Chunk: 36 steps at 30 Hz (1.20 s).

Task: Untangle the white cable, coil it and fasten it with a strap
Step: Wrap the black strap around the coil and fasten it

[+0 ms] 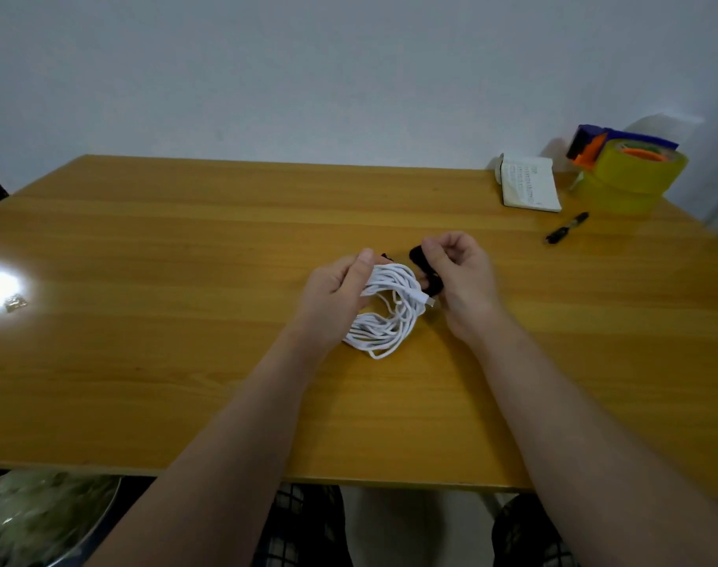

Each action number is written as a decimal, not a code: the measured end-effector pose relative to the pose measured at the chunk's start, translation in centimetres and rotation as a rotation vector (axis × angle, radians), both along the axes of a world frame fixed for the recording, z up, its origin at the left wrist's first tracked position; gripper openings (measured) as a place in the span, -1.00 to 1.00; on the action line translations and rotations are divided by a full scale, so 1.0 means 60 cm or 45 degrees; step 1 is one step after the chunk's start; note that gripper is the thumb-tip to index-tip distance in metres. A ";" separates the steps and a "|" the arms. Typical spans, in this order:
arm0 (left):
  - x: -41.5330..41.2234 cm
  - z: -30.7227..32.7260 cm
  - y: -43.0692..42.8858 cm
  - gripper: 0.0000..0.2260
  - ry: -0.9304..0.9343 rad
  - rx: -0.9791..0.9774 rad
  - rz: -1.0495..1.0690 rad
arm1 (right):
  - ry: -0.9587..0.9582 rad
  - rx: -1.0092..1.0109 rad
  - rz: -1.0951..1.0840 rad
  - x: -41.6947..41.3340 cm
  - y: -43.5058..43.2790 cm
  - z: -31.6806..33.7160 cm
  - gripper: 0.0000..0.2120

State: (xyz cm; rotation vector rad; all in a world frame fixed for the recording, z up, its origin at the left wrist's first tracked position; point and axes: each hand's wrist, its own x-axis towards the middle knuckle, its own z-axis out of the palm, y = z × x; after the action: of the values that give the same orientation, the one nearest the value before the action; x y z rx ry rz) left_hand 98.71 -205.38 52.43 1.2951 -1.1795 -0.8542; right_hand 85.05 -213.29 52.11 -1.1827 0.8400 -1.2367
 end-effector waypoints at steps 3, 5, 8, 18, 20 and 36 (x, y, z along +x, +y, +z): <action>-0.003 -0.002 -0.001 -0.70 -0.044 0.001 0.034 | -0.023 0.003 0.053 -0.008 0.003 0.010 -0.84; -0.002 -0.002 -0.006 -0.61 -0.055 0.013 0.075 | 0.019 -0.037 0.099 -0.012 0.007 0.016 -0.86; -0.004 0.000 -0.015 -0.69 -0.113 0.064 0.088 | 0.096 -0.152 0.157 -0.012 0.017 0.032 -0.85; -0.010 0.025 -0.026 -0.67 -0.148 0.296 0.184 | 1.599 -0.989 0.459 -0.018 0.043 0.076 -0.82; -0.018 0.035 -0.024 -0.61 -0.213 0.286 0.174 | 1.637 -1.127 0.390 -0.017 0.047 0.077 -0.88; -0.045 0.057 0.003 -0.66 -0.412 0.232 0.164 | 1.674 -1.532 -0.057 -0.037 0.078 0.052 -0.82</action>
State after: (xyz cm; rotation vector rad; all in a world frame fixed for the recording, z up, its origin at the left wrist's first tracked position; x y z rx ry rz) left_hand 96.00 -205.23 55.83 1.6873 -1.2731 -0.6864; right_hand 82.82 -208.60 55.25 -3.1239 0.9875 -0.8242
